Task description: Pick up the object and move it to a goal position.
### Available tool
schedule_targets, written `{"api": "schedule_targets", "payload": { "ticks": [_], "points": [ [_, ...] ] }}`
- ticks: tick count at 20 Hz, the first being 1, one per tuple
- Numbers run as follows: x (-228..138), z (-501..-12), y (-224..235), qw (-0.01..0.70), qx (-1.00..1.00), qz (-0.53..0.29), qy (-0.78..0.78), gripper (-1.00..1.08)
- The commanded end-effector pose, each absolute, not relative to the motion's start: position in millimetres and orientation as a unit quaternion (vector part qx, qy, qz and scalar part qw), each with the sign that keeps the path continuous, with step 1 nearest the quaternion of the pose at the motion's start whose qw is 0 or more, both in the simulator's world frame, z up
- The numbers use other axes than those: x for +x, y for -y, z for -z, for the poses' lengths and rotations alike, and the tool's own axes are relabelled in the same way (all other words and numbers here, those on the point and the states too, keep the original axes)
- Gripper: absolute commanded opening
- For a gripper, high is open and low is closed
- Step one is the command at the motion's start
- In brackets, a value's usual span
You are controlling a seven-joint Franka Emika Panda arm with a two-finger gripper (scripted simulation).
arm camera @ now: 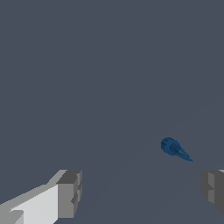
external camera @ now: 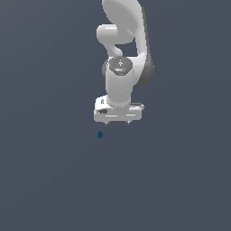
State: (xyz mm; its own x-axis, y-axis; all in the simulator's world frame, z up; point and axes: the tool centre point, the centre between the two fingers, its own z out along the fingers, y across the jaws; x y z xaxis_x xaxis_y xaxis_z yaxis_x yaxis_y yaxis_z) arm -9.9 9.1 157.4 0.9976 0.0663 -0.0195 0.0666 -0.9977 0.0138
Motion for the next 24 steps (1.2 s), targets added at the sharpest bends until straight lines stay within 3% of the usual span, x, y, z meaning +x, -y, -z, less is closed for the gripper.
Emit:
{"api": "schedule_targets", "payload": {
  "ticks": [1, 13, 24],
  "points": [
    [-9.9, -157.4, -9.1, 0.007, 0.999, 0.010, -0.033, 1.00],
    [-6.3, -175.6, -4.0, -0.002, 1.000, 0.002, -0.005, 1.00],
    [-12.8, -133.1, 40.6, -0.003, 0.997, 0.002, 0.075, 1.00]
  ]
}}
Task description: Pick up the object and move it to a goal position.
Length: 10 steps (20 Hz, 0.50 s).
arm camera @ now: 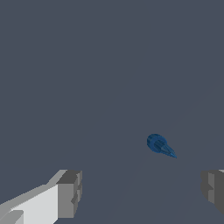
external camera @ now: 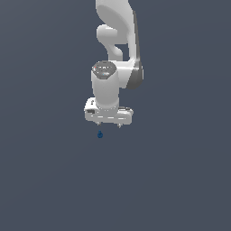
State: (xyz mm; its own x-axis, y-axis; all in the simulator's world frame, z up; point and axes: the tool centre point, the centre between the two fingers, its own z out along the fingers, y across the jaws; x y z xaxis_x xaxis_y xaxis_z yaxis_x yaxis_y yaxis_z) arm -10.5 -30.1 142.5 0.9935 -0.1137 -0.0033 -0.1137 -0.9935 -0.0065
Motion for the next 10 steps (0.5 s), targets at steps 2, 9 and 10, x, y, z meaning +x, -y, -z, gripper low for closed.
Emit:
{"api": "schedule_targets", "payload": {
  "ticks": [2, 9, 10],
  "points": [
    [-16.2, -120.4, 54.7, 0.003, -0.995, -0.001, -0.100, 1.00],
    [-25.4, -94.9, 84.2, 0.000, -0.988, 0.000, -0.153, 1.00],
    [-26.0, -93.5, 85.9, 0.000, -0.988, 0.000, -0.156, 1.00]
  ]
}}
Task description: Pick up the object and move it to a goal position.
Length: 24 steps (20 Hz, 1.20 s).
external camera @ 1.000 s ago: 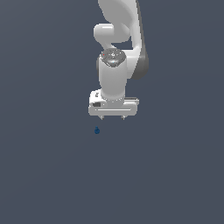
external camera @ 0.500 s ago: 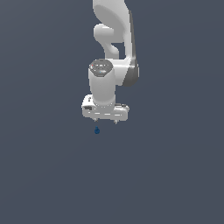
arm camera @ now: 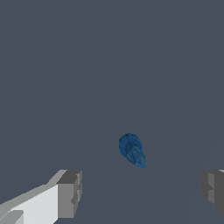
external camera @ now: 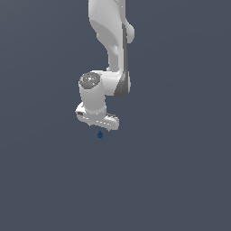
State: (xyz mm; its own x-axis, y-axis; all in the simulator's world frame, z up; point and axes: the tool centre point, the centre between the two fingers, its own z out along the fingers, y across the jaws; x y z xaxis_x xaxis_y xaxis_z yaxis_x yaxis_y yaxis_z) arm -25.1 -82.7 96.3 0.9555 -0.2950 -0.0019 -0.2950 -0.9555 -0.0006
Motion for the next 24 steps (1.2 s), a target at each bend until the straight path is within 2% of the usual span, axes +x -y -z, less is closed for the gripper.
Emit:
{"api": "schedule_targets", "payload": {
  "ticks": [1, 7, 21, 22, 24],
  "points": [
    [-26.3, -92.7, 86.8, 0.000, -0.988, 0.000, -0.157, 1.00],
    [-26.4, -88.0, 86.1, 0.000, -0.988, -0.001, -0.155, 1.00],
    [-26.7, -42.3, 87.2, 0.000, -0.987, 0.000, -0.158, 1.00],
    [-26.7, -42.3, 87.2, 0.000, -0.987, 0.000, -0.158, -1.00],
    [-26.7, -42.3, 87.2, 0.000, -0.987, 0.000, -0.158, -1.00]
  ]
}}
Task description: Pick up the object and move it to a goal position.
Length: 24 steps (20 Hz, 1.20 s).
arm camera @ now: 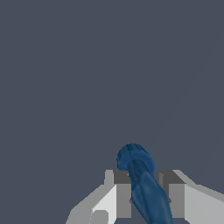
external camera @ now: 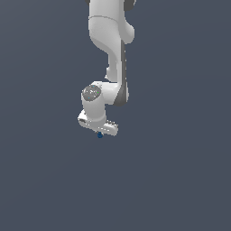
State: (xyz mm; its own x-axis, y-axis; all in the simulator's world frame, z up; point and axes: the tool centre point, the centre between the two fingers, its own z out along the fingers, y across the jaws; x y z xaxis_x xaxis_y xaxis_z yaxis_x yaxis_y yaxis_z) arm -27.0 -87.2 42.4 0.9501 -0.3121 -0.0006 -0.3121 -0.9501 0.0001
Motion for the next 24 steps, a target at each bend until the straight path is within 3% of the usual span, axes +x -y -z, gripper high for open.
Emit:
{"api": "schedule_targets", "payload": {
  "ticks": [1, 13, 24],
  "points": [
    [-26.7, -42.3, 87.2, 0.000, 0.987, 0.000, 0.158, -1.00],
    [-21.4, -43.2, 80.6, 0.000, 0.987, 0.000, 0.158, -1.00],
    [21.8, -50.4, 28.5, 0.000, 0.987, 0.000, 0.158, -1.00]
  ]
}}
